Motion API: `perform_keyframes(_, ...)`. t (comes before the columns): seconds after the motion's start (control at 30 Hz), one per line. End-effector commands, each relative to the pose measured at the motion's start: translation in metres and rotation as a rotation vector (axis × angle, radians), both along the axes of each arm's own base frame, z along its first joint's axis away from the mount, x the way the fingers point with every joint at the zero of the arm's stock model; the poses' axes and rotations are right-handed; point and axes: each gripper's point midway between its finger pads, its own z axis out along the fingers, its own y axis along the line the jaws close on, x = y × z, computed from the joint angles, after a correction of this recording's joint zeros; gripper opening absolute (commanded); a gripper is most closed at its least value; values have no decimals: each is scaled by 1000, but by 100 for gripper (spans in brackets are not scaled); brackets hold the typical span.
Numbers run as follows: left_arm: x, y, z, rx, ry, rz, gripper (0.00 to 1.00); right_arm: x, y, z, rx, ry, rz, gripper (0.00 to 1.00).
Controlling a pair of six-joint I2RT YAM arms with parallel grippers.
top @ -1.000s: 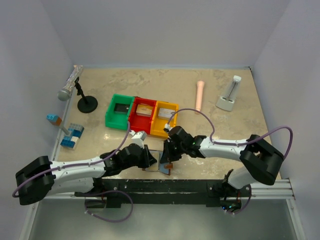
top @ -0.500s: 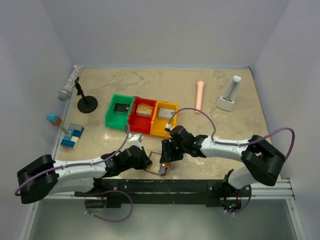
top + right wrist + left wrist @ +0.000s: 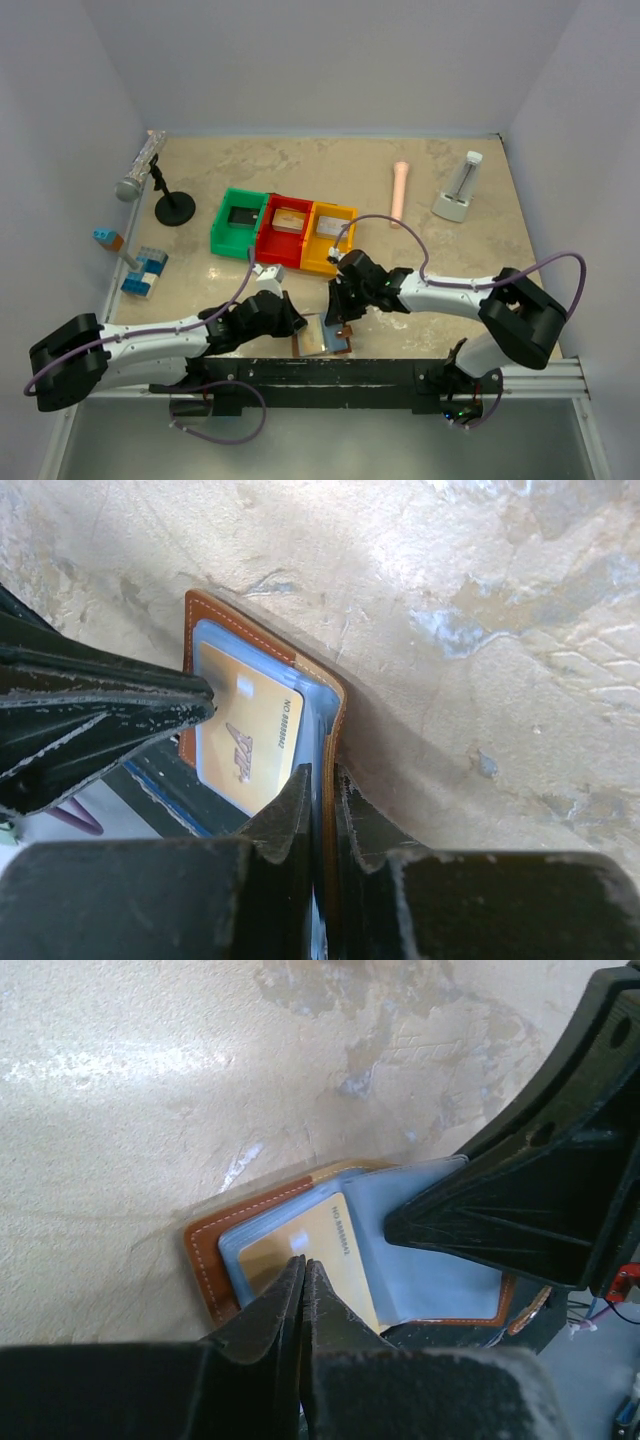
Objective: Take the credit cards out of the card holder
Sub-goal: Open the card holder at the center of the board, then remove the credit card from the card holder.
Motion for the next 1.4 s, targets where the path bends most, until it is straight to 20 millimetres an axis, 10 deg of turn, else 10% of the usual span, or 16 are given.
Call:
perform_keyframes(0.0,0,-9,12,-59,-41,-33,6,15,14,13,27,-61,34,0)
perform_keyframes(0.73,-5,-19,-17,6,28,-83,1,32,18,0,48,-24,-24,0)
perform_keyframes(1.03,-8,3,-38,75,85,2,0,32,5,2,21,-37,-44,43)
perform_keyframes(1.37,-6,4,-39,93,90,16,0,45,-30,62,-26,-233,-111,50)
